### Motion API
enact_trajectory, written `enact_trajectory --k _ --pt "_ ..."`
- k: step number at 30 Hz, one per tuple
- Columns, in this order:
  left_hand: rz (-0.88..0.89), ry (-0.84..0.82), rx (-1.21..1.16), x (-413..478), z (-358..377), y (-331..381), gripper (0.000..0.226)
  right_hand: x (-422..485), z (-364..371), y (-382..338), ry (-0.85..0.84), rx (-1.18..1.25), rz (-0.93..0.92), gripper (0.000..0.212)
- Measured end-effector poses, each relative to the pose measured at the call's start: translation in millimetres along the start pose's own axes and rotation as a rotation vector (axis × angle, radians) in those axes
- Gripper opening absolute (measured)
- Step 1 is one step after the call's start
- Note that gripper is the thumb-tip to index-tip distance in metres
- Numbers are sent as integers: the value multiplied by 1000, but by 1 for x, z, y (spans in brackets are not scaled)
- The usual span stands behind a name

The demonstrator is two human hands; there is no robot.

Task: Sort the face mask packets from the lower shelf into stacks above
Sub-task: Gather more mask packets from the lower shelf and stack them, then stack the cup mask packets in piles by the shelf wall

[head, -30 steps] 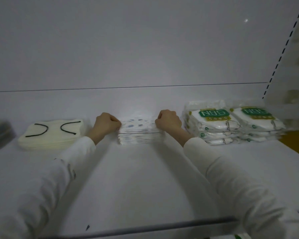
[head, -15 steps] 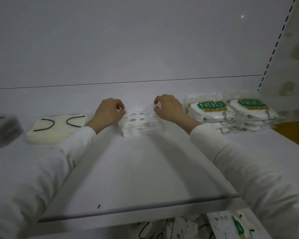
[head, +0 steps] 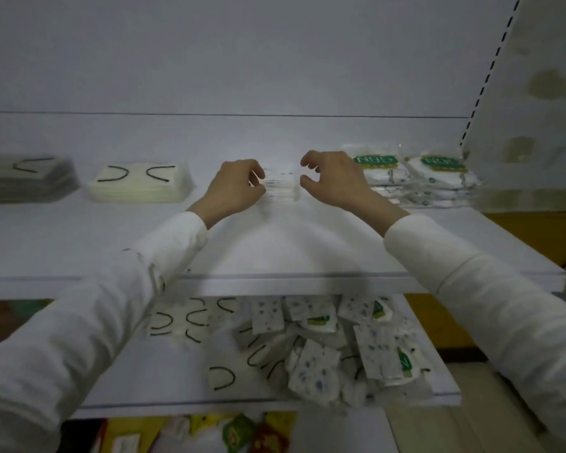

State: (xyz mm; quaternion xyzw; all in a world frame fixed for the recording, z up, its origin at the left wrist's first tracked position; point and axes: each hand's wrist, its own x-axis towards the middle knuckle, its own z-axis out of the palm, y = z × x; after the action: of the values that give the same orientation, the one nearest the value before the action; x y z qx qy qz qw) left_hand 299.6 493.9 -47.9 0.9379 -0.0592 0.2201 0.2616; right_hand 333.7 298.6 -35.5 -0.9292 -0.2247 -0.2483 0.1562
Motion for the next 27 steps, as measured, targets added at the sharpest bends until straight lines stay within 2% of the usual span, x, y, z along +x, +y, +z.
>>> enact_trajectory --k 5,10,14,16,18,20,22,24,27 --pt "-18 13 -98 -54 11 37 21 -59 -14 -4 39 0 -65 35" --pt "-76 43 -395 -116 8 50 18 -132 -4 -1 117 -41 -222 29" --pt "37 -145 -512 -170 25 43 17 -179 11 2 259 -14 -378 17" --pt "53 -228 -521 -188 44 32 15 -200 27 6 250 -4 -459 16" --pt "26 -323 -499 -201 68 15 16 -219 49 13 170 -31 -498 17" --pt "-50 -376 -490 -210 94 -8 19 -236 77 23 32 -21 -428 20" --pt "-152 -408 -479 -219 122 -33 19 -252 107 34 -60 60 -269 26" --pt "-235 -447 -443 -227 150 -58 15 -268 136 44 -154 180 -14 29" --pt "-324 -506 -449 -241 189 -88 15 -286 180 59 -337 318 499 27"
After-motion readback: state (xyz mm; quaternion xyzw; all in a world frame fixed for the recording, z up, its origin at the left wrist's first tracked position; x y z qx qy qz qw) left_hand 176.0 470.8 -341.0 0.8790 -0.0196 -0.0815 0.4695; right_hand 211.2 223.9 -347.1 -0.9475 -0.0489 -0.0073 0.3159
